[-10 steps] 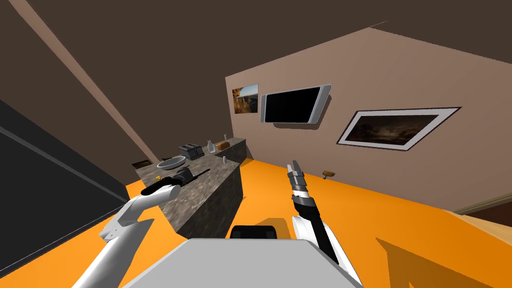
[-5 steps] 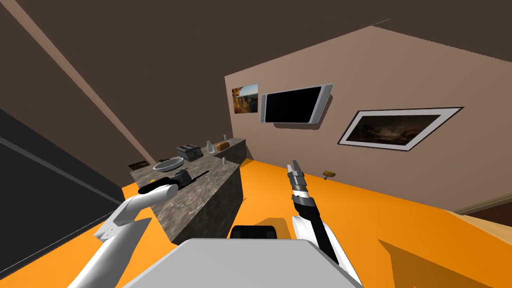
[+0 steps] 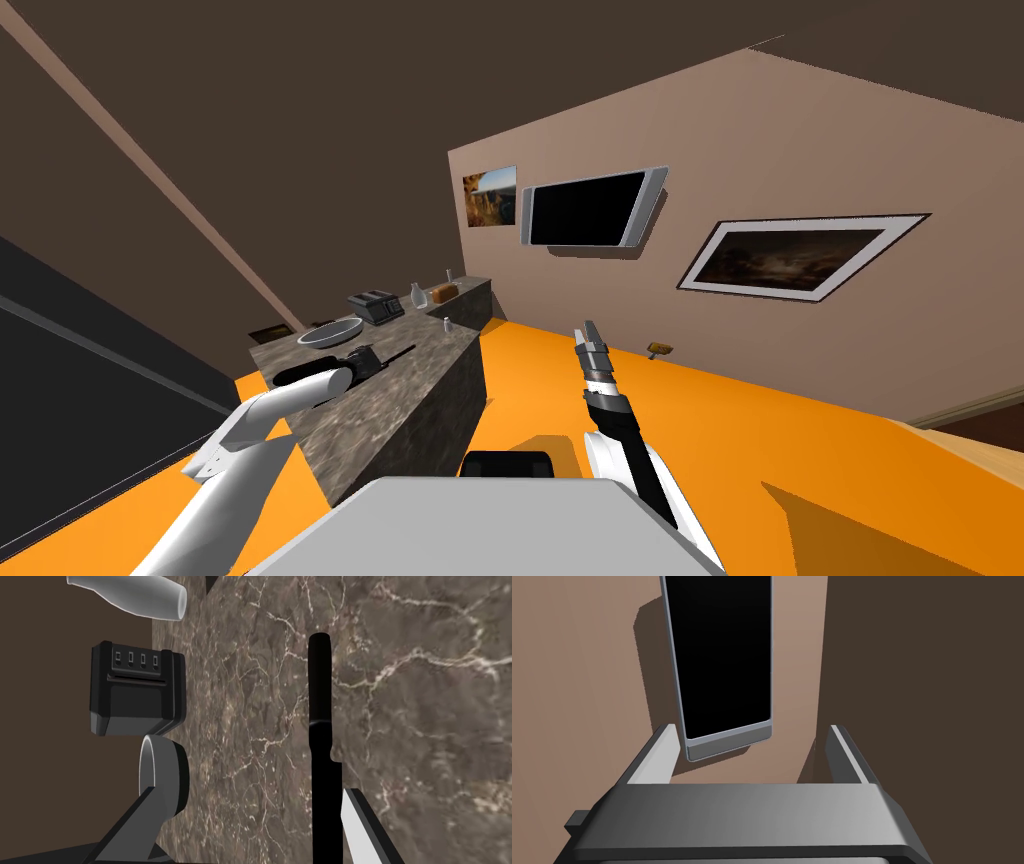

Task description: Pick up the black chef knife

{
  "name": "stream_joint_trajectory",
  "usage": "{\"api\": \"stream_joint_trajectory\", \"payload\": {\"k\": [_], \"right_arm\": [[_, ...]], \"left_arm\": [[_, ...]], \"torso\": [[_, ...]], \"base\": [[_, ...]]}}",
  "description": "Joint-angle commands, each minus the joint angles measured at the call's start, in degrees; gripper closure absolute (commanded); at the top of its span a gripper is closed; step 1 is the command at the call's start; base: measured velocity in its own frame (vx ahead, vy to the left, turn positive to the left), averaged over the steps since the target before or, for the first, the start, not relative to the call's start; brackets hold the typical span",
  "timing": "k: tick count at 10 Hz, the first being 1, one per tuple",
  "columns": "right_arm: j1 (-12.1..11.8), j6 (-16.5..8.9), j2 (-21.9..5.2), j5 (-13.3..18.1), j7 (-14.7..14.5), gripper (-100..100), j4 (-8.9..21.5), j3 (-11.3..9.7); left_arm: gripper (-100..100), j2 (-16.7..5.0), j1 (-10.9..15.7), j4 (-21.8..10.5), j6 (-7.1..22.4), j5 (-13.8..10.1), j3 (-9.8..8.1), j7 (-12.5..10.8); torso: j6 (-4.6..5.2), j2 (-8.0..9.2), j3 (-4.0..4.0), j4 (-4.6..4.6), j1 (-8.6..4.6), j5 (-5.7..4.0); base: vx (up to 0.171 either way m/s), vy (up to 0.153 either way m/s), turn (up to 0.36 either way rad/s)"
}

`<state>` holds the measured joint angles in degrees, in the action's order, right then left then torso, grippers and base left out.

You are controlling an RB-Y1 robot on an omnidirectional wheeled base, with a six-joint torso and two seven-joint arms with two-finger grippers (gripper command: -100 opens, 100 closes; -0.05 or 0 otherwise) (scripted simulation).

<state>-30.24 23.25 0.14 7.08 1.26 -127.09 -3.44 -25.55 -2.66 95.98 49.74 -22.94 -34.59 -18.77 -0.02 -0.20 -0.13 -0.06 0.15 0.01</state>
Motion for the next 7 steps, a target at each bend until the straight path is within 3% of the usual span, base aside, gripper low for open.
{"api": "stream_joint_trajectory", "payload": {"k": [1,7], "right_arm": [[0.00,0.00,0.00,0.00,0.00,0,0.00,0.00],[0.00,0.00,0.00,0.00,0.00,0,0.00,0.00]], "left_arm": [[-100,-0.47,0.40,-0.95,2.70,-0.95,-0.72,-0.73],[-100,-1.43,1.80,-4.18,11.69,-3.75,-3.11,-3.61]], "torso": [[0.00,0.00,0.00,0.00,0.00,0.00],[0.01,0.02,0.01,0.01,-0.03,-0.01]], "base": [[0.040,0.028,-0.009],[0.048,0.024,-0.016]]}}
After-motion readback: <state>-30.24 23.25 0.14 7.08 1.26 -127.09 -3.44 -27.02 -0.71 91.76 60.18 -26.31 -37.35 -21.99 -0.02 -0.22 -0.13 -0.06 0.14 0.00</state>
